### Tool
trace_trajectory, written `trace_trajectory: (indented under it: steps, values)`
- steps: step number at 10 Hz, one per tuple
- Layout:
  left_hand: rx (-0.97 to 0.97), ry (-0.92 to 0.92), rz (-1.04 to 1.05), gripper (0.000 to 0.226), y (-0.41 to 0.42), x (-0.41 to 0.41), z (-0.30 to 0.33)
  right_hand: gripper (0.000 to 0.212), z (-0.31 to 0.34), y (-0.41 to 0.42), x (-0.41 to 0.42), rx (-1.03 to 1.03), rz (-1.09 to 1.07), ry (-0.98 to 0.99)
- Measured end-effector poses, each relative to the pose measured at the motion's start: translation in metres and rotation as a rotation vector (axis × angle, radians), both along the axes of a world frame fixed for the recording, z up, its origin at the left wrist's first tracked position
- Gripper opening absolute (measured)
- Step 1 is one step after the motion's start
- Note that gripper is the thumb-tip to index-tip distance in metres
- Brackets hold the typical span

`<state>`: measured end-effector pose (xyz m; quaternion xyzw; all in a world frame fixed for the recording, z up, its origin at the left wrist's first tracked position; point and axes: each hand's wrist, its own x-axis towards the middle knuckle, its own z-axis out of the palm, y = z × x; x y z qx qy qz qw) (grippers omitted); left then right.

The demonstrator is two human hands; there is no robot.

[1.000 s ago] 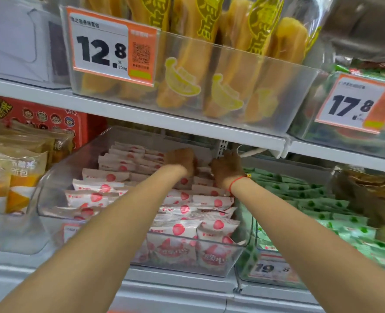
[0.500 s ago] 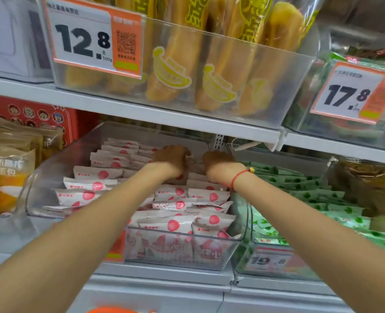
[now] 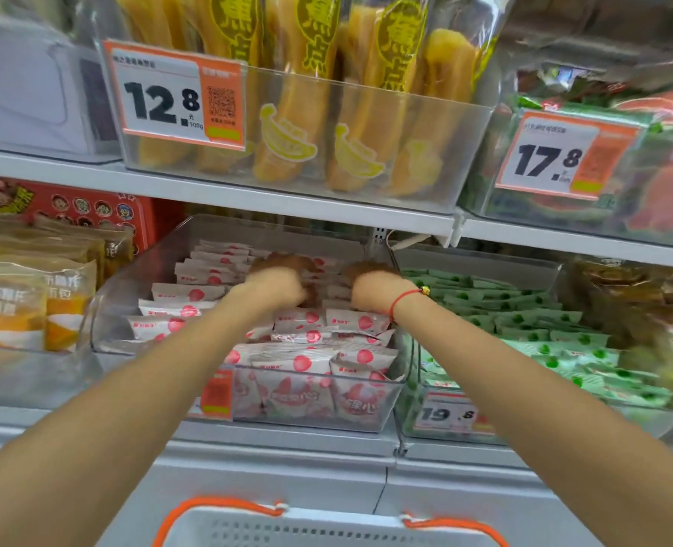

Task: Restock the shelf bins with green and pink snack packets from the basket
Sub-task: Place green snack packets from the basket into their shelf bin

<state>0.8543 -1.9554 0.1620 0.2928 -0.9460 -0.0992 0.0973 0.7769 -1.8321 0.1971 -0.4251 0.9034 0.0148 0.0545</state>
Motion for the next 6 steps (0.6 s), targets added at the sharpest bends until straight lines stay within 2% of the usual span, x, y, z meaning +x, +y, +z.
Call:
trace_trajectory:
  steps: [1, 2, 3, 4, 5, 6]
  values:
    - [-0.081, -0.041, -0.049, 0.037, 0.012, 0.039, 0.013, 0.036, 0.001, 0.025, 0.011, -0.147, 0.067, 0.134]
    - [-0.002, -0.369, -0.122, 0.055, 0.032, 0.076, 0.0, 0.053, -0.022, 0.045, 0.04, 0.079, 0.075, 0.04]
    - [0.048, -0.457, -0.109, 0.053, 0.034, 0.078, -0.018, 0.06, -0.038, 0.04, 0.045, 0.134, -0.008, -0.138]
    - [-0.038, -0.302, -0.058, 0.054, 0.03, 0.075, -0.008, 0.06, -0.032, 0.034, 0.04, -0.011, -0.004, -0.069]
    - [0.019, -0.301, 0.029, 0.054, 0.024, 0.081, -0.016, 0.057, -0.05, 0.029, 0.043, -0.076, 0.006, -0.159]
    - [-0.008, -0.192, 0.034, 0.051, 0.028, 0.086, -0.025, 0.057, -0.06, 0.027, 0.041, -0.126, 0.001, -0.19]
